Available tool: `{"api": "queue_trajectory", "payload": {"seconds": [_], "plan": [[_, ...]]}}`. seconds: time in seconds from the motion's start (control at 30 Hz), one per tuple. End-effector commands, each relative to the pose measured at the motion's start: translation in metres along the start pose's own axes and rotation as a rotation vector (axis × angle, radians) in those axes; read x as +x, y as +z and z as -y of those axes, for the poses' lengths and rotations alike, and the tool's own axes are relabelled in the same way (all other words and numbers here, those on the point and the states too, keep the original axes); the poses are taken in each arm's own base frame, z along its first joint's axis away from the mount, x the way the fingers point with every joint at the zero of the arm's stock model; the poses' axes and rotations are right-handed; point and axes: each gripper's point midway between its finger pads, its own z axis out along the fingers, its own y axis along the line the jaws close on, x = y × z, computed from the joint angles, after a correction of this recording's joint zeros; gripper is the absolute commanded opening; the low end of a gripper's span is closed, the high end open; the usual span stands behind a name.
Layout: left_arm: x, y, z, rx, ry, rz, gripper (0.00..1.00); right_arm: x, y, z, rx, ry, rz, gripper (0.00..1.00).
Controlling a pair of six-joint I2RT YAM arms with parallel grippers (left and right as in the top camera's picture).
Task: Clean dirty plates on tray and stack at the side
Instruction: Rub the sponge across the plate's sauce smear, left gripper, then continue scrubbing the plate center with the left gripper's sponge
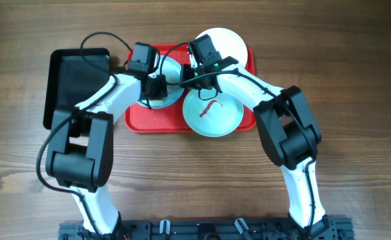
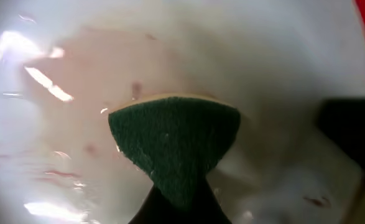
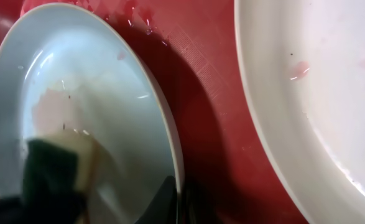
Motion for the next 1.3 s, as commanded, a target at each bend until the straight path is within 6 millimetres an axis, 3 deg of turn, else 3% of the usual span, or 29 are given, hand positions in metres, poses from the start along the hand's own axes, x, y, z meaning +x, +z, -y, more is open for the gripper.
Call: {"api": "queue_trajectory", "payload": {"seconds": [0.0, 0.17, 0.23, 0.27, 0.4, 0.5, 0.6, 0.7, 0.87, 0.93, 1.1, 1.27], "plan": [[0.059, 0.02, 0.016, 0.209, 0.01, -0.224, 0.04, 0.009, 0.01, -0.009, -0.056, -0.036, -0.039, 0.07], [0.041, 0.018, -0.023, 0.167, -0.128, -0.178, 0.04, 0.011, 0.01, -0.007, -0.05, -0.035, -0.049, 0.04], [0.031, 0.018, -0.052, 0.091, -0.183, -0.136, 0.04, 0.011, 0.01, -0.007, -0.049, -0.034, -0.05, 0.04], [0.022, 0.018, -0.086, -0.039, -0.24, -0.085, 0.04, 0.011, 0.01, -0.007, -0.049, -0.034, -0.049, 0.04], [0.005, 0.014, -0.123, -0.215, -0.255, 0.009, 0.04, 0.011, 0.01, -0.007, -0.05, -0.029, -0.049, 0.04], [-0.005, 0.014, -0.119, -0.23, -0.241, 0.053, 0.04, 0.011, 0.01, -0.007, -0.05, -0.029, -0.047, 0.04], [-0.009, 0.018, -0.096, -0.189, -0.207, 0.068, 0.04, 0.01, 0.01, -0.008, -0.051, -0.03, -0.046, 0.04], [-0.005, 0.024, -0.064, -0.117, -0.158, 0.049, 0.04, 0.01, 0.01, -0.007, -0.048, -0.03, -0.045, 0.04], [0.01, 0.029, 0.013, 0.114, 0.019, -0.007, 0.04, 0.01, 0.01, -0.007, -0.049, -0.031, -0.043, 0.04], [0.011, 0.029, 0.029, 0.144, 0.066, -0.003, 0.04, 0.01, 0.01, -0.007, -0.049, -0.031, -0.044, 0.04], [-0.003, 0.03, 0.019, 0.072, 0.057, 0.065, 0.04, 0.011, 0.01, -0.006, -0.046, -0.03, -0.049, 0.04], [-0.024, 0.026, -0.031, -0.11, -0.037, 0.144, 0.04, 0.011, 0.01, -0.006, -0.046, -0.033, -0.049, 0.04]]}}
